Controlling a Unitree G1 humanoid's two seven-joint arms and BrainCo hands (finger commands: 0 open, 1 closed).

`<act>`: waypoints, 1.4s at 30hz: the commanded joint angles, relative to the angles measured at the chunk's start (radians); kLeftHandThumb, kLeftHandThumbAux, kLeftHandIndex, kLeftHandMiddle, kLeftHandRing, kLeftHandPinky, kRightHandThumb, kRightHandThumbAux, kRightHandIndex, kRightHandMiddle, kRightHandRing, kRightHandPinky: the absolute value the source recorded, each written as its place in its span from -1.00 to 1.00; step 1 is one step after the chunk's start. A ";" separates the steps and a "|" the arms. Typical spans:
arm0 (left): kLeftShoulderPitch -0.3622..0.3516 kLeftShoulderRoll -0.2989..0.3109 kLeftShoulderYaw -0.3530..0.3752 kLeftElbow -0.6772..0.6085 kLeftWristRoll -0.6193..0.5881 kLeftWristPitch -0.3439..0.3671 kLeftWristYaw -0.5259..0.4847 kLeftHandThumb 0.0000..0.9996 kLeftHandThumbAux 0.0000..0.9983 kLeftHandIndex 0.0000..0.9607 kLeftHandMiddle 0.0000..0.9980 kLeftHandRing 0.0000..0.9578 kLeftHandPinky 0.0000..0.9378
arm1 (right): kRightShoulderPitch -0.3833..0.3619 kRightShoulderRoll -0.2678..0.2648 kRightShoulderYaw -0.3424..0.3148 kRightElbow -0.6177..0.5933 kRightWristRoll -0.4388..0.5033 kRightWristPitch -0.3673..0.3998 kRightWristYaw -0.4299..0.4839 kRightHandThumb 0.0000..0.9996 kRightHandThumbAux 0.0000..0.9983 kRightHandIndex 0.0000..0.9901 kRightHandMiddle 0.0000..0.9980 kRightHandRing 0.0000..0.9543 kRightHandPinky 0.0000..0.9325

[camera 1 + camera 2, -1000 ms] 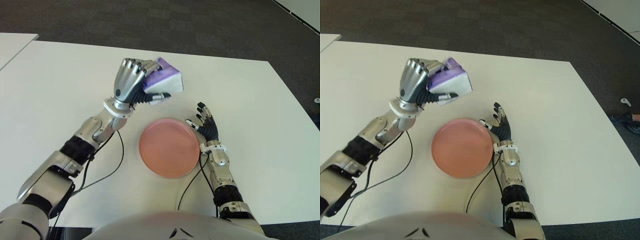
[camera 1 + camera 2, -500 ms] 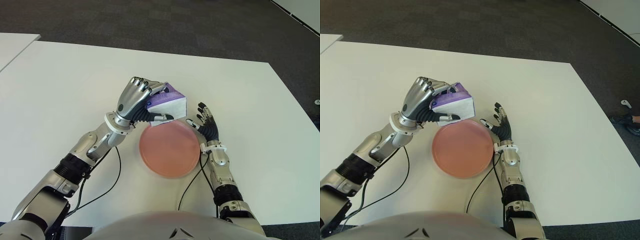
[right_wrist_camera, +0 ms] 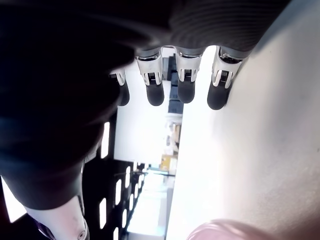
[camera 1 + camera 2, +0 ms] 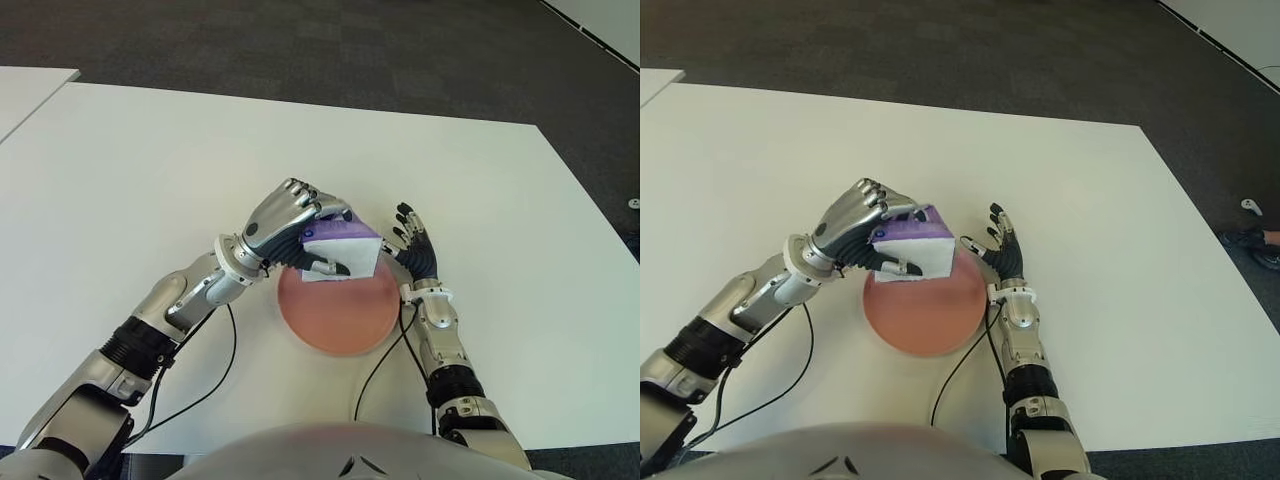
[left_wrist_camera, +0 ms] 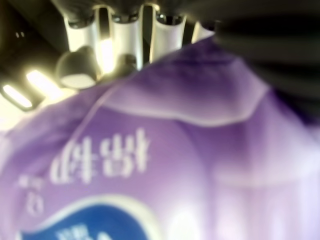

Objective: Put the tissue paper into the plate.

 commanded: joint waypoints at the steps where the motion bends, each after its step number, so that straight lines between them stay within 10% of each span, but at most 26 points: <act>1: 0.058 0.046 0.000 -0.106 0.019 0.199 -0.305 0.46 0.40 -0.09 0.47 0.53 0.54 | 0.060 0.019 0.001 0.073 0.004 0.045 -0.007 -1.00 0.60 -1.00 -0.97 -1.00 -0.95; 7: 0.049 0.097 -0.020 -0.171 0.193 0.232 -0.402 0.59 0.37 -0.09 0.02 -0.04 -0.12 | 0.059 0.023 0.001 0.074 0.003 0.044 -0.015 -1.00 0.61 -1.00 -0.97 -1.00 -0.94; 10: -0.113 -0.289 0.020 -0.296 0.155 1.058 -0.993 0.65 0.35 -0.09 -0.03 -0.04 -0.10 | 0.056 0.025 0.001 0.077 0.000 0.043 -0.024 -1.00 0.63 -0.99 -0.97 -1.00 -0.93; 11: -0.163 -0.362 0.025 -0.301 0.178 1.221 -1.103 0.65 0.35 -0.09 -0.04 -0.05 -0.11 | 0.056 0.025 0.002 0.078 -0.001 0.043 -0.026 -1.00 0.63 -0.99 -0.97 -1.00 -0.93; 14: 0.131 -0.070 0.005 -0.222 0.130 0.541 -0.547 0.66 0.35 -0.12 -0.04 -0.09 -0.15 | 0.053 0.027 0.003 0.080 -0.002 0.044 -0.033 -1.00 0.66 -0.98 -0.97 -1.00 -0.92; 15: 0.160 -0.017 0.004 -0.208 0.116 0.417 -0.454 0.66 0.35 -0.14 -0.01 -0.06 -0.11 | 0.053 0.027 0.003 0.081 -0.002 0.044 -0.034 -1.00 0.66 -0.98 -0.97 -1.00 -0.92; 17: -0.082 -0.112 0.064 -0.275 -0.070 0.650 -0.736 0.67 0.35 -0.14 0.01 0.06 0.03 | 0.052 0.028 0.002 0.083 -0.001 0.043 -0.035 -1.00 0.67 -0.98 -0.97 -1.00 -0.92; 20: -0.158 -0.265 0.123 -0.091 -0.136 1.053 -0.879 0.68 0.34 -0.12 0.03 0.15 0.08 | 0.053 0.029 0.004 0.081 -0.005 0.041 -0.039 -1.00 0.68 -0.97 -0.97 -1.00 -0.92; 26: -0.407 -0.312 0.046 0.161 -0.096 1.511 -1.146 0.57 0.36 -0.09 -0.07 -0.11 -0.22 | 0.056 0.030 0.008 0.070 -0.006 0.049 -0.040 -1.00 0.67 -0.98 -0.98 -1.00 -0.94; 29: -0.442 -0.305 0.014 0.198 -0.118 1.606 -1.226 0.44 0.39 -0.10 -0.10 -0.16 -0.23 | 0.057 0.031 0.009 0.068 -0.005 0.051 -0.040 -1.00 0.65 -0.98 -0.99 -1.00 -0.94; 31: -0.126 -0.130 -0.110 -0.019 0.048 1.052 -0.936 0.40 0.41 -0.12 -0.23 -0.23 -0.24 | 0.057 0.032 0.009 0.067 -0.004 0.053 -0.041 -1.00 0.64 -0.98 -0.99 -1.00 -0.95; 33: -0.095 -0.185 -0.146 -0.120 0.107 1.098 -0.944 0.39 0.41 -0.13 -0.23 -0.21 -0.18 | 0.039 0.021 0.002 0.116 0.002 0.027 -0.028 -1.00 0.64 -0.99 -0.99 -1.00 -0.95; 34: -0.258 -0.297 -0.111 -0.027 0.068 1.390 -1.042 0.39 0.41 -0.12 -0.20 -0.18 -0.14 | 0.034 0.018 0.001 0.123 0.003 0.022 -0.025 -1.00 0.63 -0.99 -1.00 -1.00 -0.96; 36: -0.018 -0.217 -0.095 -0.171 0.041 1.169 -0.863 0.39 0.41 -0.12 -0.18 -0.19 -0.15 | 0.049 0.029 0.009 0.063 -0.003 0.051 -0.036 -1.00 0.63 -0.99 -1.00 -1.00 -0.96; 38: 0.200 -0.029 -0.119 -0.208 0.072 0.671 -0.439 0.39 0.42 -0.13 -0.17 -0.16 -0.12 | 0.039 0.022 0.005 0.097 -0.001 0.034 -0.030 -1.00 0.63 -0.99 -1.00 -1.00 -0.96; 40: 0.164 0.009 -0.106 -0.150 0.097 0.446 -0.184 0.38 0.42 -0.13 -0.11 -0.08 -0.04 | 0.025 0.011 -0.001 0.144 0.002 0.003 -0.021 -1.00 0.62 -1.00 -1.00 -1.00 -0.96; 42: 0.077 -0.025 -0.023 -0.161 0.030 0.359 -0.166 0.41 0.41 -0.11 0.24 0.31 0.40 | 0.024 0.009 0.000 0.148 -0.001 -0.002 -0.024 -1.00 0.63 -0.99 -1.00 -1.00 -0.96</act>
